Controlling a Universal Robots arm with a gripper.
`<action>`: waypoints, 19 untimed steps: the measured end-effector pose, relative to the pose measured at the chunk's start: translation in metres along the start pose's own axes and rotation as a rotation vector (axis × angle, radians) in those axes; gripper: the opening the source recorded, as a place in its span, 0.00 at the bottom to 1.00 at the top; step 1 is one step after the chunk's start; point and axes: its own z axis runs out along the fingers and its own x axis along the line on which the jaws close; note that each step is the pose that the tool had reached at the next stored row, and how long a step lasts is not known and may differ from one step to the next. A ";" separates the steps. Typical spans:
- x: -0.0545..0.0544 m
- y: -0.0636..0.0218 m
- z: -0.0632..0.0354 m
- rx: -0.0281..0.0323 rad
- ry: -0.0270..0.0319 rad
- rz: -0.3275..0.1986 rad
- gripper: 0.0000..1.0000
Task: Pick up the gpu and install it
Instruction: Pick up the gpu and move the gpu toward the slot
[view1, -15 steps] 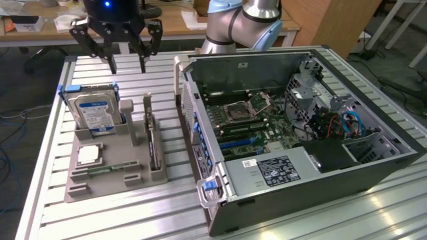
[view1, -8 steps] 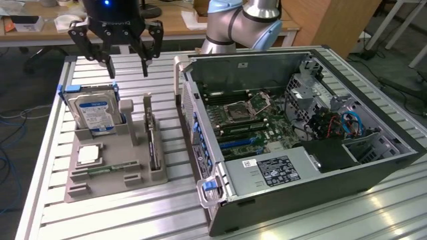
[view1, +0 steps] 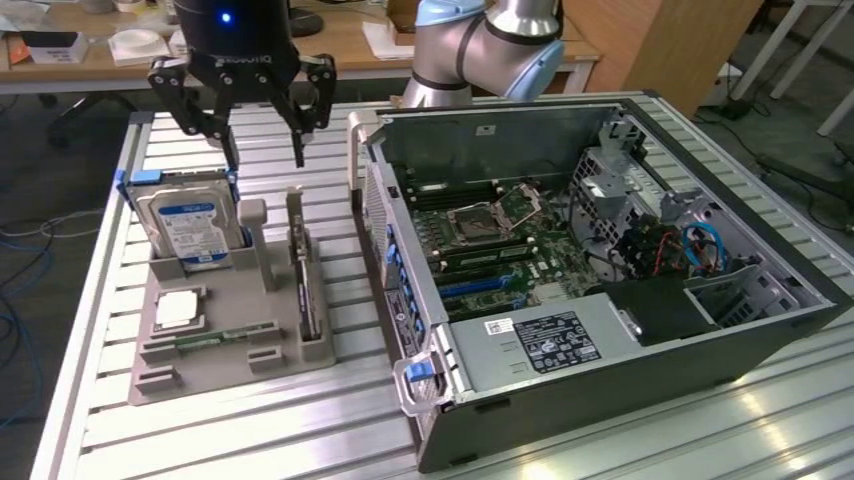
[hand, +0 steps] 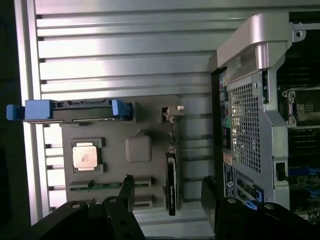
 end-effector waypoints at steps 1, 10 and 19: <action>0.000 -0.0020 0.0018 -0.0001 -0.0001 0.000 0.65; -0.006 -0.0130 0.0179 -0.0003 -0.0003 -0.001 0.65; -0.008 -0.0200 0.0340 -0.0002 0.0008 -0.005 0.65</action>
